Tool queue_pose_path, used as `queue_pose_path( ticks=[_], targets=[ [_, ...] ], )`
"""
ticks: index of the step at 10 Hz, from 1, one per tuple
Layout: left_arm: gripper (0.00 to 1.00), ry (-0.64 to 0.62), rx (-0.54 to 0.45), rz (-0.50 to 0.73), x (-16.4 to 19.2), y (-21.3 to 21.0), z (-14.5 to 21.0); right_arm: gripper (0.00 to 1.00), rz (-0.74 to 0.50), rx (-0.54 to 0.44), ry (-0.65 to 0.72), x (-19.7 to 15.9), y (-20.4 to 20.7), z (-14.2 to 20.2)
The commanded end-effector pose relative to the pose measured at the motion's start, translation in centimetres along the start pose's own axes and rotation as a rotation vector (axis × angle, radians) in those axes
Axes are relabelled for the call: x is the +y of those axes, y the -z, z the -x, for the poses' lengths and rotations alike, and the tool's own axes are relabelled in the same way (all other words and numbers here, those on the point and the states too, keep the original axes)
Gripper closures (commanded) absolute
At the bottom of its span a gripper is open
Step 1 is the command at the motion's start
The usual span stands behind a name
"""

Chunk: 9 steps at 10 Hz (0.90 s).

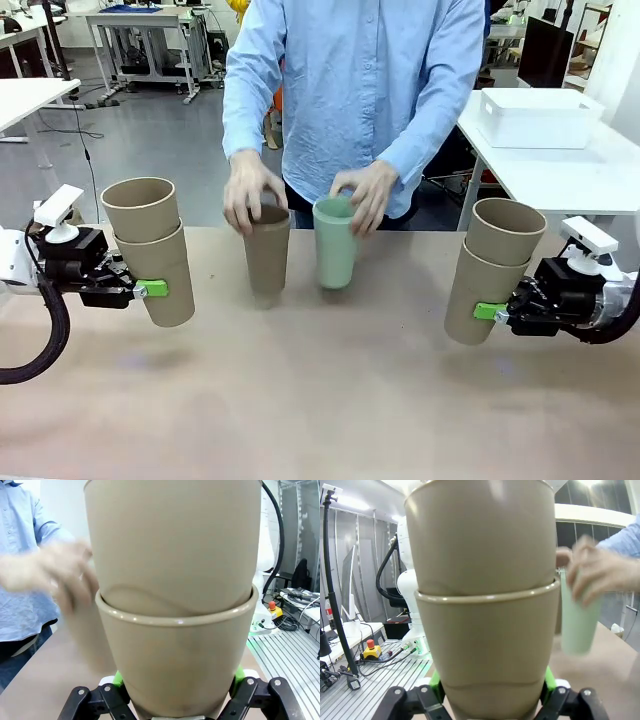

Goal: Stack the cups and store them in the basket.
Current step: Place the stack of Reusable plastic cups into the Pantry Basket.

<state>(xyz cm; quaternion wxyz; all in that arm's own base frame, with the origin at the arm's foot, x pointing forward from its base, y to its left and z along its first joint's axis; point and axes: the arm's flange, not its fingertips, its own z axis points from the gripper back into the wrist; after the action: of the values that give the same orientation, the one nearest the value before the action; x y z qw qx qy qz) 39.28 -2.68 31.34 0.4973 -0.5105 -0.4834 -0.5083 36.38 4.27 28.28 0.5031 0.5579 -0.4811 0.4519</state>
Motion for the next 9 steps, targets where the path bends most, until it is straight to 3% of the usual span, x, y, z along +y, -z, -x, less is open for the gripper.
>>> queue_pose_path(
  ticks=[1,9],
  targets=[
    [0.15,0.009,0.001,0.005,-0.05,0.01,-0.37,0.14,-0.001,0.0,0.012,0.0,0.0,-0.46],
    [0.15,0.009,0.001,0.005,-0.05,0.01,-0.37,0.14,-0.001,0.0,0.012,0.0,0.0,-0.46]
  ],
)
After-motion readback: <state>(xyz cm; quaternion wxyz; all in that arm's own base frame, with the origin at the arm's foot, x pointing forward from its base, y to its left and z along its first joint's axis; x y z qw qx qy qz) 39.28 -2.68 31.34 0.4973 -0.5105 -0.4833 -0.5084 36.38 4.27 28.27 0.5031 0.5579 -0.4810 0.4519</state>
